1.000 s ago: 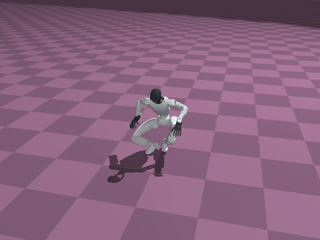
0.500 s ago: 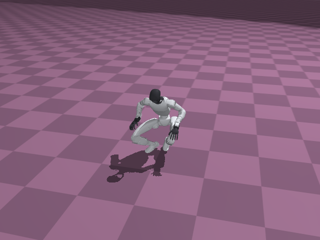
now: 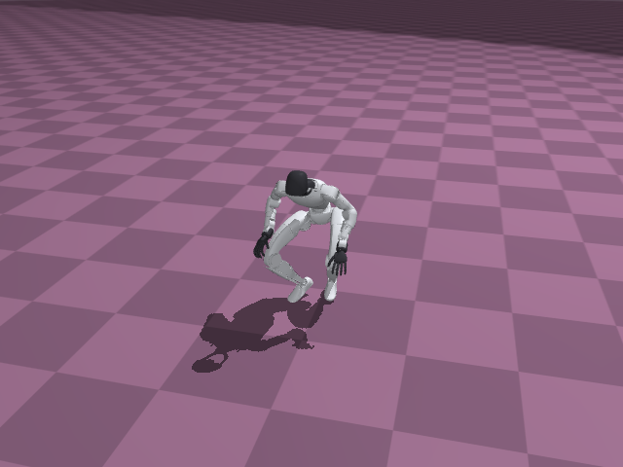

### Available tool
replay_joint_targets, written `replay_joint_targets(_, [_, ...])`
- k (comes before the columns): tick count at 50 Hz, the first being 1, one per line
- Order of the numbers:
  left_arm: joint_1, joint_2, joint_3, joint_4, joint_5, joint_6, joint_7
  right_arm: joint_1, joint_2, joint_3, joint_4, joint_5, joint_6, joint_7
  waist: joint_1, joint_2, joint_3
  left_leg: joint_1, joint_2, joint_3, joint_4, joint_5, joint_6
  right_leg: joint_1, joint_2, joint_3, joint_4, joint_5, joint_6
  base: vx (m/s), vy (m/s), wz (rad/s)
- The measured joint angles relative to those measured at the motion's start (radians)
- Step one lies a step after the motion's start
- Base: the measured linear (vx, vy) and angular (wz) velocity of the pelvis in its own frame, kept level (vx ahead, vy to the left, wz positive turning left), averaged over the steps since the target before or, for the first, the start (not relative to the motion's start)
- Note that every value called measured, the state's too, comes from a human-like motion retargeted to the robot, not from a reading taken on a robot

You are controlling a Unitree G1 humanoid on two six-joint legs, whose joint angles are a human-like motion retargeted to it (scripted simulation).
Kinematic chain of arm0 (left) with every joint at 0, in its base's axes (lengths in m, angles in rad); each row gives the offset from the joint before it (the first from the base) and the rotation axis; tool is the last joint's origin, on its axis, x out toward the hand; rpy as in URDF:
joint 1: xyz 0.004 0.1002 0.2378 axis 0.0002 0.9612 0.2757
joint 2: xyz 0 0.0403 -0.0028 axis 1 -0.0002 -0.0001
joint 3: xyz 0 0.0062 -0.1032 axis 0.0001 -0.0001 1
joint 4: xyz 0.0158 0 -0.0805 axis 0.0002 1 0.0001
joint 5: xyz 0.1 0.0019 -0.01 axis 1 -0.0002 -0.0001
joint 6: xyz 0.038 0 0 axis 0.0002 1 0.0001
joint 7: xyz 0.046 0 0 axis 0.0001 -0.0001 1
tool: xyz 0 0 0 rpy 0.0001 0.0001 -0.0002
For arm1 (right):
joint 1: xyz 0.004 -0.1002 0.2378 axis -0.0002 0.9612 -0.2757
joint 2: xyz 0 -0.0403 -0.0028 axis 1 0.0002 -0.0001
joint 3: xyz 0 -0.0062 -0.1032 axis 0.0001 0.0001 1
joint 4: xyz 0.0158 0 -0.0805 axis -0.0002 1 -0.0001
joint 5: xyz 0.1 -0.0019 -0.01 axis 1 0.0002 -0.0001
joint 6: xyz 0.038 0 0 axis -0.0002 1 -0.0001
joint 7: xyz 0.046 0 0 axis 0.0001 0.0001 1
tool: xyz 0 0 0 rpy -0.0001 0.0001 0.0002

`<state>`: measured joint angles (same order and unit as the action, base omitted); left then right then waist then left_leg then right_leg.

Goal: Upper body actions

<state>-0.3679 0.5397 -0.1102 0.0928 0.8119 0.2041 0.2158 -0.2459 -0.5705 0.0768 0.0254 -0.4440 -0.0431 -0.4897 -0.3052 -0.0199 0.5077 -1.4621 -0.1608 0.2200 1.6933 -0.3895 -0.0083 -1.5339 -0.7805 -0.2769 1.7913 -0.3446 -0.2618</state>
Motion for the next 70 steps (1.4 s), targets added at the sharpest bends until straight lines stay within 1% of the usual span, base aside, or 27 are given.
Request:
replay_joint_targets(2, [-0.043, -0.021, -0.013, 0.135, -0.048, -0.026, 0.058, -0.08, 0.032, 0.03, 0.146, 0.023, -0.056, 0.059, 0.012, -0.028, -0.027, 0.03, 0.007, -0.012, -0.104, 0.04, -0.026, 0.009, 0.041, 0.001, -0.085, 0.031, 0.001, -0.05, -0.13, -0.43])
replay_joint_targets(4, [-0.064, -0.043, -0.024, 0.268, -0.088, -0.07, 0.102, -0.133, 0.064, 0.055, 0.283, 0.044, -0.111, 0.103, 0.023, -0.042, -0.056, 0.07, 0.01, -0.031, -0.194, 0.065, -0.045, 0.046, 0.078, -0.016, -0.164, 0.054, 0.005, -0.01, -0.1, -0.44])
replay_joint_targets(7, [-0.088, -0.066, -0.037, 0.468, -0.128, -0.136, 0.148, -0.201, 0.116, 0.086, 0.495, 0.049, -0.192, 0.135, 0.028, -0.057, -0.095, 0.143, 0.01, -0.053, -0.325, 0.092, -0.059, 0.12, 0.118, -0.029, -0.286, 0.078, 0.03, 0.04, -0.06, -0.28])
replay_joint_targets(10, [-0.12, -0.078, -0.048, 0.678, -0.129, -0.201, 0.219, -0.27, 0.177, 0.113, 0.713, 0.008, -0.263, 0.111, 0.028, -0.071, -0.128, 0.224, 0.016, -0.067, -0.451, 0.112, -0.062, 0.198, 0.152, -0.039, -0.399, 0.099, 0.058, 0.05, -0.06, -0.23])
replay_joint_targets(13, [-0.164, -0.098, -0.059, 0.914, -0.112, -0.262, 0.321, -0.34, 0.254, 0.124, 0.961, -0.054, -0.308, 0.067, 0.034, -0.074, -0.155, 0.308, 0.035, -0.083, -0.56, 0.137, -0.063, 0.291, 0.194, -0.056, -0.507, 0.114, 0.081, 0.08, -0.04, -0.36])
replay_joint_targets(15, [-0.19, -0.11, -0.073, 1.065, -0.101, -0.288, 0.36, -0.39, 0.315, 0.115, 1.154, -0.097, -0.332, 0.038, 0.039, -0.074, -0.172, 0.374, 0.052, -0.092, -0.635, 0.15, -0.065, 0.362, 0.215, -0.075, -0.581, 0.12, 0.095, 0.09, -0.03, -0.47])
replay_joint_targets(17, [-0.196, -0.124, -0.082, 1.164, -0.073, -0.266, 0.356, -0.431, 0.366, 0.114, 1.342, -0.103, -0.306, 0.032, 0.051, -0.069, -0.191, 0.445, 0.071, -0.102, -0.707, 0.158, -0.066, 0.436, 0.242, -0.084, -0.654, 0.12, 0.118, 0.16, -0.02, -0.5])
replay_joint_targets(18, [-0.188, -0.134, -0.08, 1.193, -0.059, -0.247, 0.351, -0.438, 0.379, 0.121, 1.411, -0.096, -0.276, 0.054, 0.059, -0.066, -0.203, 0.481, 0.08, -0.107, -0.744, 0.162, -0.068, 0.474, 0.257, -0.088, -0.692, 0.118, 0.13, 0.19, -0.01, -0.5])
replay_joint_targets(20, [-0.161, -0.164, -0.061, 1.226, -0.045, -0.236, 0.343, -0.43, 0.395, 0.115, 1.503, -0.079, -0.211, 0.121, 0.079, -0.06, -0.224, 0.557, 0.097, -0.113, -0.819, 0.168, -0.072, 0.554, 0.287, -0.095, -0.772, 0.11, 0.155, 0.22, -0.01, -0.5])
replay_joint_targets(22, [-0.121, -0.193, -0.039, 1.233, -0.059, -0.277, 0.322, -0.389, 0.407, 0.079, 1.525, -0.078, -0.182, 0.181, 0.1, -0.058, -0.245, 0.634, 0.112, -0.113, -0.891, 0.174, -0.071, 0.637, 0.309, -0.107, -0.852, 0.113, 0.175, 0.2, 0.02, -0.48])
replay_joint_targets(25, [-0.053, -0.224, -0.033, 1.242, -0.123, -0.345, 0.261, -0.297, 0.404, 0.04, 1.505, -0.093, -0.182, 0.27, 0.119, -0.037, -0.278, 0.75, 0.131, -0.132, -1.004, 0.19, -0.07, 0.756, 0.349, -0.127, -0.964, 0.136, 0.199, 0.22, 0.05, -0.31])
replay_joint_targets(28, [0.005, -0.24, -0.053, 1.266, -0.17, -0.357, 0.183, -0.205, 0.387, 0.043, 1.48, -0.095, -0.156, 0.324, 0.139, -0.019, -0.316, 0.864, 0.133, -0.162, -1.12, 0.205, -0.067, 0.861, 0.389, -0.138, -1.07, 0.163, 0.218, 0.25, 0.05, -0.27])
replay_joint_targets(32, [0.076, -0.261, -0.05, 1.3, -0.135, -0.322, 0.091, -0.099, 0.366, 0.031, 1.471, -0.132, -0.127, 0.379, 0.166, -0.006, -0.365, 0.994, 0.144, -0.174, -1.242, 0.236, -0.061, 0.985, 0.44, -0.137, -1.198, 0.208, 0.24, 0.25, 0.05, -0.29])
replay_joint_targets(38, [0.165, -0.294, -0.039, 1.357, -0.066, -0.256, -0.019, 0.018, 0.348, -0.002, 1.502, -0.181, -0.07, 0.435, 0.181, 0.016, -0.432, 1.125, 0.159, -0.168, -1.354, 0.258, -0.039, 1.137, 0.489, -0.175, -1.36, 0.266, 0.253, 0.21, 0.06, -0.14])
replay_joint_targets(42, [0.218, -0.317, -0.031, 1.386, -0.032, -0.236, -0.076, 0.088, 0.354, -0.037, 1.528, -0.171, -0.043, 0.471, 0.197, 0.016, -0.47, 1.19, 0.162, -0.15, -1.415, 0.274, -0.024, 1.22, 0.52, -0.197, -1.477, 0.312, 0.242, 0.13, 0.08, -0.12])
replay_joint_targets(45, [0.254, -0.334, -0.017, 1.397, -0.014, -0.218, -0.085, 0.129, 0.359, -0.061, 1.539, -0.152, -0.027, 0.497, 0.21, 0.016, -0.494, 1.227, 0.162, -0.141, -1.455, 0.286, -0.016, 1.262, 0.539, -0.206, -1.549, 0.36, 0.236, 0.13, 0.08, -0.19])
replay_joint_targets(50, [0.328, -0.368, 0.001, 1.423, -0.018, -0.199, -0.041, 0.187, 0.375, -0.086, 1.553, -0.127, -0.016, 0.541, 0.217, 0.011, -0.532, 1.287, 0.152, -0.123, -1.519, 0.293, 0.007, 1.323, 0.549, -0.232, -1.634, 0.432, 0.247, 0.07, 0.14, -0.15])
replay_joint_targets(55, [0.357, -0.386, -0.005, 1.464, 0.011, -0.178, -0.048, 0.225, 0.391, -0.091, 1.535, -0.133, -0.013, 0.542, 0.221, 0.011, -0.558, 1.346, 0.15, -0.088, -1.592, 0.297, 0.048, 1.344, 0.553, -0.241, -1.645, 0.465, 0.249, 0.03, 0.12, -0.1])
replay_joint_targets(60, [0.356, -0.392, -0.016, 1.489, 0.032, -0.153, -0.08, 0.239, 0.411, -0.104, 1.512, -0.127, -0.007, 0.516, 0.241, 0.005, -0.553, 1.39, 0.142, -0.062, -1.644, 0.294, 0.078, 1.335, 0.551, -0.217, -1.607, 0.476, 0.24, -0.08, 0.16, -0.19])
replay_joint_targets(63, [0.35, -0.393, -0.027, 1.5, 0.022, -0.147, -0.101, 0.239, 0.416, -0.095, 1.505, -0.111, -0.003, 0.516, 0.232, 0.0, -0.556, 1.387, 0.138, -0.053, -1.65, 0.288, 0.094, 1.321, 0.545, -0.213, -1.59, 0.489, 0.237, -0.09, 0.11, 0.1])
replay_joint_targets(66, [0.342, -0.391, -0.042, 1.504, 0.014, -0.141, -0.132, 0.236, 0.417, -0.083, 1.508, -0.102, 0.013, 0.511, 0.214, -0.004, -0.55, 1.38, 0.132, -0.063, -1.648, 0.294, 0.106, 1.324, 0.54, -0.216, -1.595, 0.516, 0.24, -0.13, 0.13, 0.33])
replay_joint_targets(70, [0.33, -0.383, -0.059, 1.495, 0.012, -0.143, -0.149, 0.236, 0.413, -0.064, 1.51, -0.115, 0.01, 0.508, 0.199, -0.016, -0.537, 1.371, 0.125, -0.068, -1.645, 0.302, 0.12, 1.333, 0.531, -0.235, -1.619, 0.562, 0.248, -0.11, 0.06, 0.27])
